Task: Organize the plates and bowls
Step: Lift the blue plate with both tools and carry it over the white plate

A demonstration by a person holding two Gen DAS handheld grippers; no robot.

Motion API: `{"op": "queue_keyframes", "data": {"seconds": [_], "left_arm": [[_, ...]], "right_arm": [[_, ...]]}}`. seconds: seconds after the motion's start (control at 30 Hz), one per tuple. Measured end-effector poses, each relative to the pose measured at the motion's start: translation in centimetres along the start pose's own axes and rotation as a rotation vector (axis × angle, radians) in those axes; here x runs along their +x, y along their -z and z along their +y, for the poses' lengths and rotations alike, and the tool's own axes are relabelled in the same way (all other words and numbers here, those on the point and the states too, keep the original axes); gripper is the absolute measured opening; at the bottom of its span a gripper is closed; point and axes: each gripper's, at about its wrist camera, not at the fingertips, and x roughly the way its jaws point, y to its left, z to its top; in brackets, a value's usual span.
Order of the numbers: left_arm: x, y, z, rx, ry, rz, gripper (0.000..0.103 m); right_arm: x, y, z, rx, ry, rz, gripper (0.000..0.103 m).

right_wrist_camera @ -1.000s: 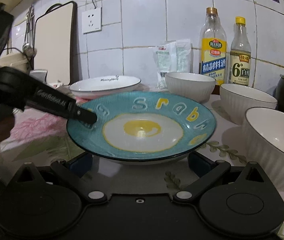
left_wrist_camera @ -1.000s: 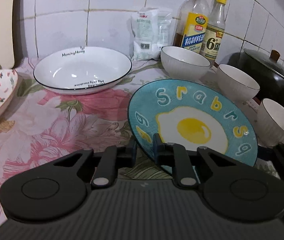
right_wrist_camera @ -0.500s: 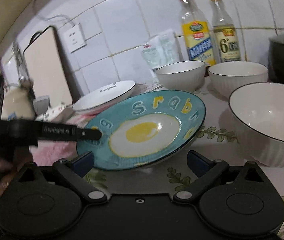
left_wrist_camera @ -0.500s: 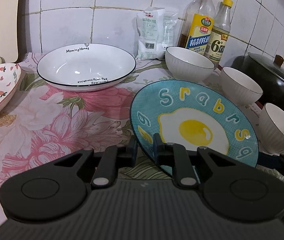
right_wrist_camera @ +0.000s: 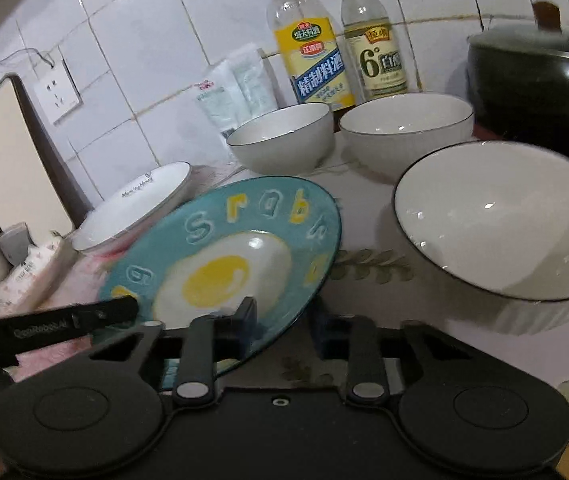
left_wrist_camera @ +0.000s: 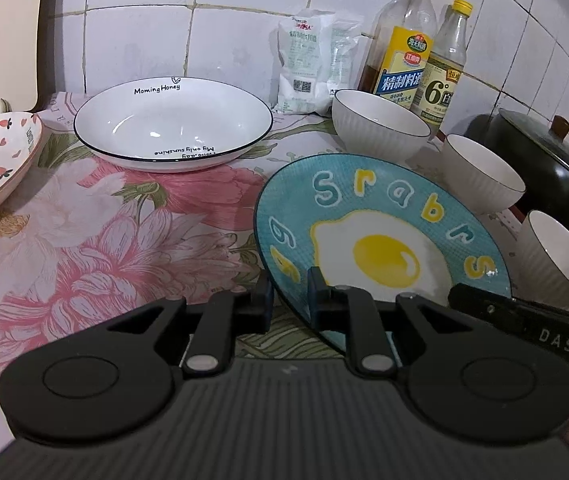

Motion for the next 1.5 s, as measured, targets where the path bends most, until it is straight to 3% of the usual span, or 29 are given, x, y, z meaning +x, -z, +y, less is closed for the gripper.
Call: {"op": "queue_keyframes", "data": {"seconds": [0.2,0.5,0.8,1.2,1.5], "left_arm": [[-1.3,0.4,-0.4,0.027,-0.027,-0.006,0.016],[-4.9,1.3,0.2,0.053,-0.054,0.006,0.016],[-11.2,0.8,1.0,0.08,-0.088,-0.044,0.017],[-17.3,-3.8,3.5,0.062,-0.113,-0.133,0.016],[-15.0,-8.4,6.5,0.028,-0.148,-0.137,0.016]], "right_arm": [[-0.8,-0.1,1.3,-0.056,0.035,0.017,0.033],[-2.5,0.3,2.6,-0.059,-0.007,0.071,0.033],[-6.6,-0.2,5.6,-0.107,-0.081,0.079,0.033],[-9.6,-4.4,10.6,-0.164,-0.18,0.044,0.033],[-5.8,-8.5,12.9,-0.152,-0.224,0.044,0.033]]}}
